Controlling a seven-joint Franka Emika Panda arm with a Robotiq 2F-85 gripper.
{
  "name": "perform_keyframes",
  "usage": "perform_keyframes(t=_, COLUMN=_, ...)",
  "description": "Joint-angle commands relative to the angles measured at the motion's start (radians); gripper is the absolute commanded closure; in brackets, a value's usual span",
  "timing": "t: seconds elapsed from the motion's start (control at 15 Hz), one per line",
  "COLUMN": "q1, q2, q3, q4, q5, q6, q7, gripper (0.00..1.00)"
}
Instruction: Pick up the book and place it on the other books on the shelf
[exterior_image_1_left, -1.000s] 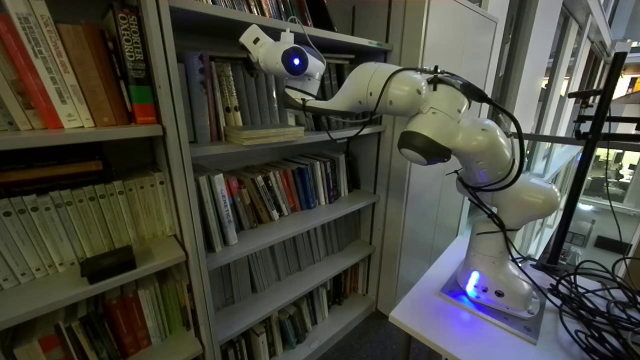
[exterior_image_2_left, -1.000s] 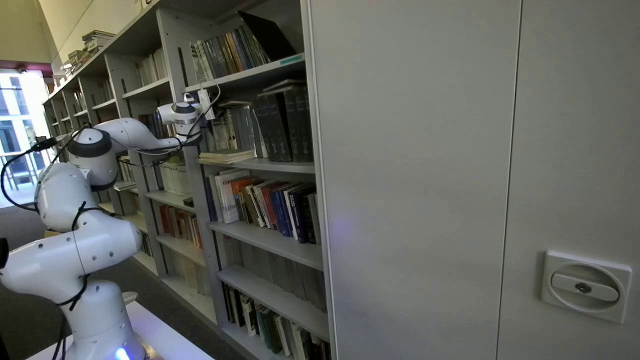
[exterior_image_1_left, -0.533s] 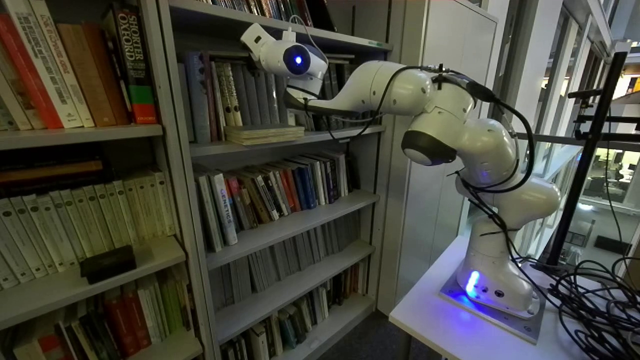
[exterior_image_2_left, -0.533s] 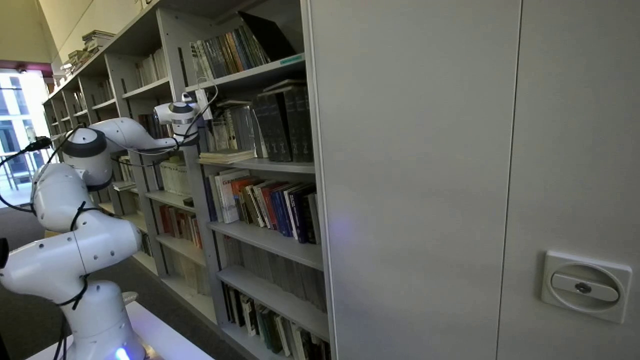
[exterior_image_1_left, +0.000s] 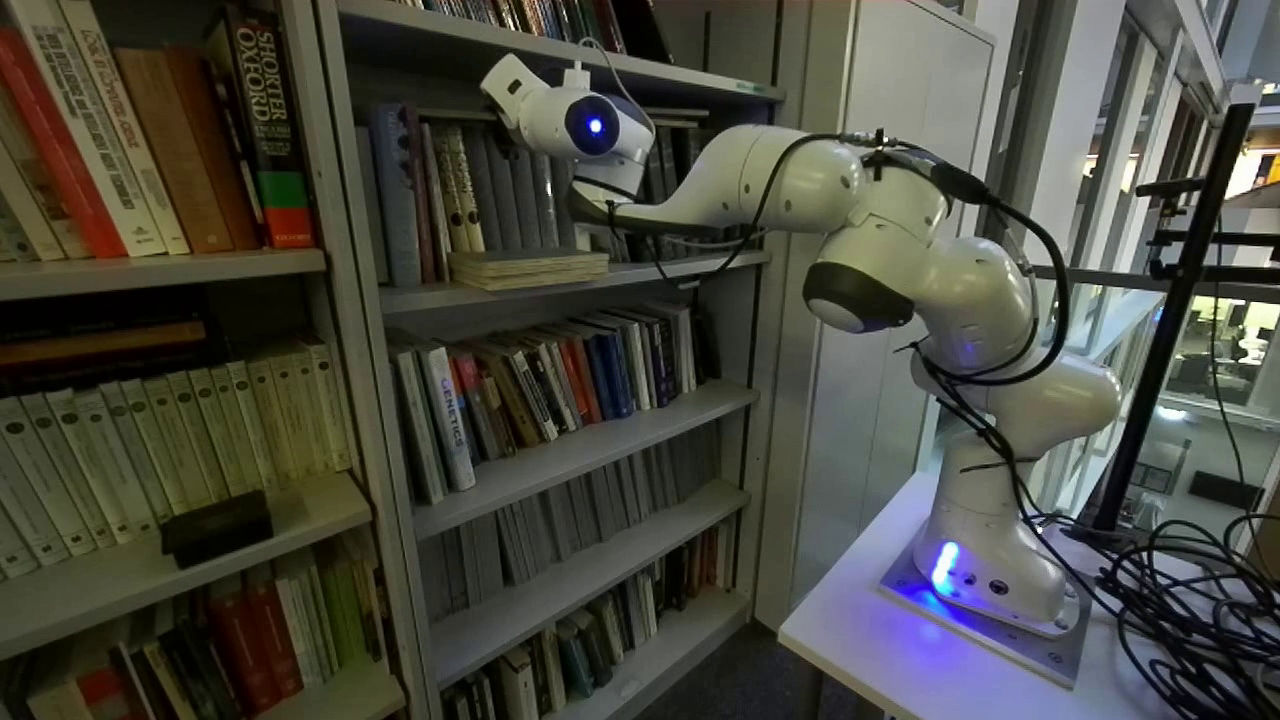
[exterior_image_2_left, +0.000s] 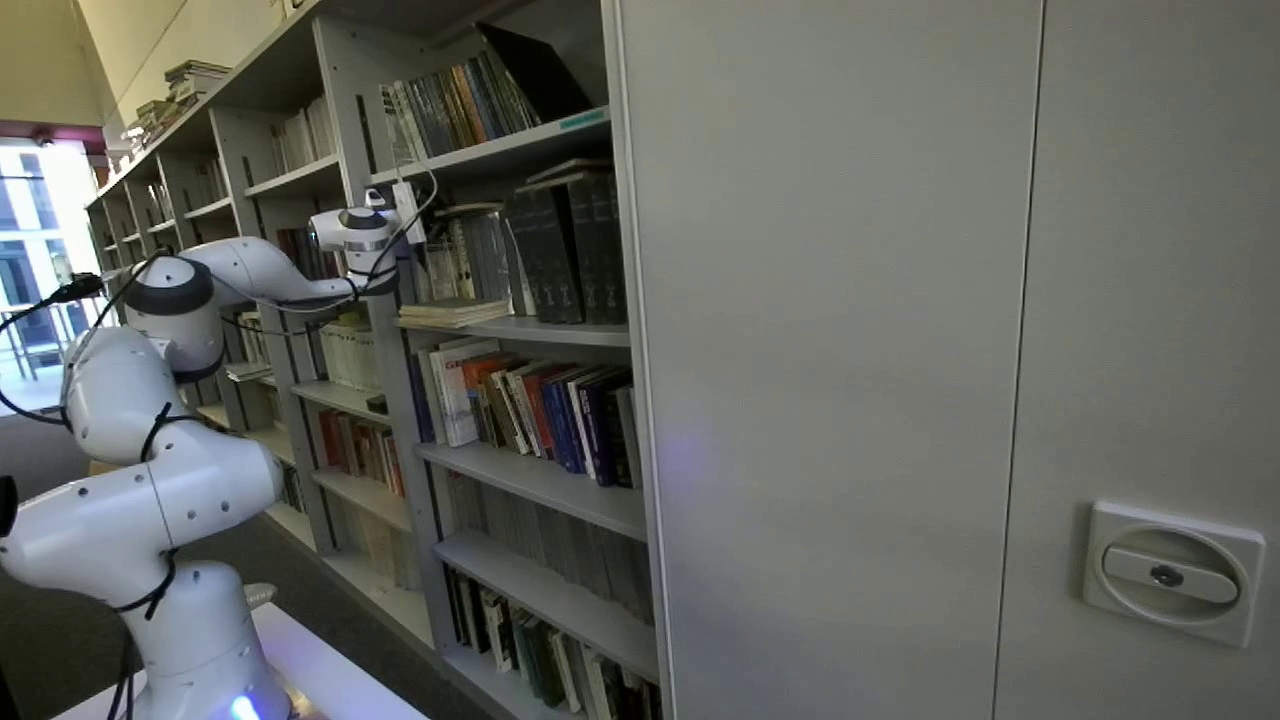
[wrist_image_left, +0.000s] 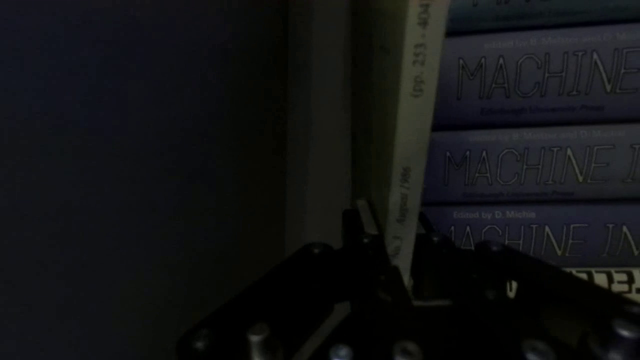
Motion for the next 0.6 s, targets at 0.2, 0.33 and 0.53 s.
perform_keyframes(t=0.2, q1=-0.089, q2=0.028, q3=0.065, q4=0.07, q5=0.007, q6=-0.008, q7=-0.067, gripper=0.85)
perform_keyframes(t=0.33, q1=-0.116, q2=0.03, q3=0.08, q4=0.096, q5=0.01, q6=-0.015, q7=-0.077, gripper=0.85)
perform_keyframes(t=0.53, q1=-0.144, q2=0.033, q3=0.097, q4=0.136, q5=0.014, q6=-0.03, q7=-0.097, gripper=0.88)
